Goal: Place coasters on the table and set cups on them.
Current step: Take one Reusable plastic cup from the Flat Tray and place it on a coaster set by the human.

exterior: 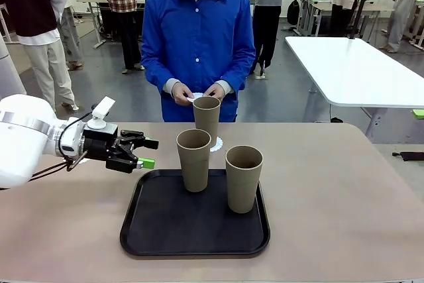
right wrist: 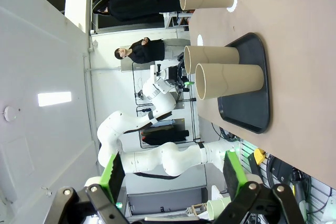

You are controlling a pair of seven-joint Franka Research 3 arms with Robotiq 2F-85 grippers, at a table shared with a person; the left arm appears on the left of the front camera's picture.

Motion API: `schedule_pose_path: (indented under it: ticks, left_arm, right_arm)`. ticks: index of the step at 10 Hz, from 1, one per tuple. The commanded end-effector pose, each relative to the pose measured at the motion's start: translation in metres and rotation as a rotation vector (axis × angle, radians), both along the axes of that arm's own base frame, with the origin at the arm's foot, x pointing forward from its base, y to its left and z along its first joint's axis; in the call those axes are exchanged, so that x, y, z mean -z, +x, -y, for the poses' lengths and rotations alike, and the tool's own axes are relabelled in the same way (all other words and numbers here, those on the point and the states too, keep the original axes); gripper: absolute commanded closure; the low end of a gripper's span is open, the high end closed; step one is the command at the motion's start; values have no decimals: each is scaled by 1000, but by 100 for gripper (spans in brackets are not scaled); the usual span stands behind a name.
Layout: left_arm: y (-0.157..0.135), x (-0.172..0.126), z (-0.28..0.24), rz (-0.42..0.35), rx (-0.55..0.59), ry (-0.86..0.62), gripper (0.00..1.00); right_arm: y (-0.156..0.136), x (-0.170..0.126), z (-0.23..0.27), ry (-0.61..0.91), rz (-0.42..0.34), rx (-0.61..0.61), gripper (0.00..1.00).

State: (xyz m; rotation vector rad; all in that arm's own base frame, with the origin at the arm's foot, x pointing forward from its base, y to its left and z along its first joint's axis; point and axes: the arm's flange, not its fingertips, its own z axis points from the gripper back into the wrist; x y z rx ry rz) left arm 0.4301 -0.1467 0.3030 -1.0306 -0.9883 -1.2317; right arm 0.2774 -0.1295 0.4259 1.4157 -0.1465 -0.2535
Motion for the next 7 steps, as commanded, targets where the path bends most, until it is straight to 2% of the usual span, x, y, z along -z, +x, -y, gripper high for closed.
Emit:
schedule_pose_path:
  ticks: [1,5,7]
  left_arm:
    - [24,13,9,1,61,2,0]
    - [48,42,23,-46,145,-69,0]
    - [47,51,30,-39,186,-91,0]
  right_arm:
    - [0,-2,0,5,7,3,0]
    - [0,-2,0,5,7,3,0]
    - [0,-2,0,5,7,3,0]
